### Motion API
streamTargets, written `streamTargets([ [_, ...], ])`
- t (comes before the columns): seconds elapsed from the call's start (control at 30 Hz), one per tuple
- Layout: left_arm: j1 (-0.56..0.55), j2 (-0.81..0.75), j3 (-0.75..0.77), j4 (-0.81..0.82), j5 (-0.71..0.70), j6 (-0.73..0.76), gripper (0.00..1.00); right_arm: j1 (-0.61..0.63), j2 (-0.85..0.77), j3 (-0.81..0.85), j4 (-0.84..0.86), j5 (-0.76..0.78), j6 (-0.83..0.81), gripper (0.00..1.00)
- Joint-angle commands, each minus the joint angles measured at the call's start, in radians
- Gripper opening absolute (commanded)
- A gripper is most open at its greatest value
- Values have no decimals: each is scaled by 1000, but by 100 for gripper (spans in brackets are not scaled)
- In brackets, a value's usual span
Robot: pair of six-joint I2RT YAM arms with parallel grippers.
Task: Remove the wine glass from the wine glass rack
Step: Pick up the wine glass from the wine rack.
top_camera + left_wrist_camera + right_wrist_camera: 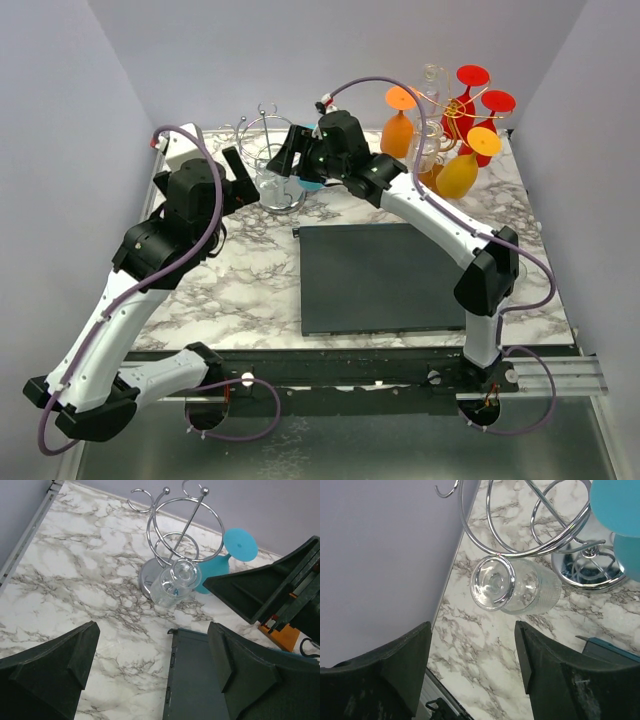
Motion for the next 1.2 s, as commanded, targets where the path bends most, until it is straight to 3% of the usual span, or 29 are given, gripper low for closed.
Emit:
streamTargets([
  [0.0,5,-7,-51,-30,-27,-48,99,4,51,42,-19,52,-25,73],
  [0.17,17,27,-72,-29,-3,-59,99,3,86,75,-14,54,-13,68],
  [0.4,127,50,-97,5,152,-66,99,-33,111,78,2,1,26,55],
  [0.6,226,47,-150,50,272,-63,99,-50,119,70,25,-81,40,55],
  [0.9,391,29,-238,169,592,-74,99,-84,157,67,70,-186,84,47],
  [1.17,494,49,-309,279,804,-119,99,-97,162,44,117,-242,114,45],
])
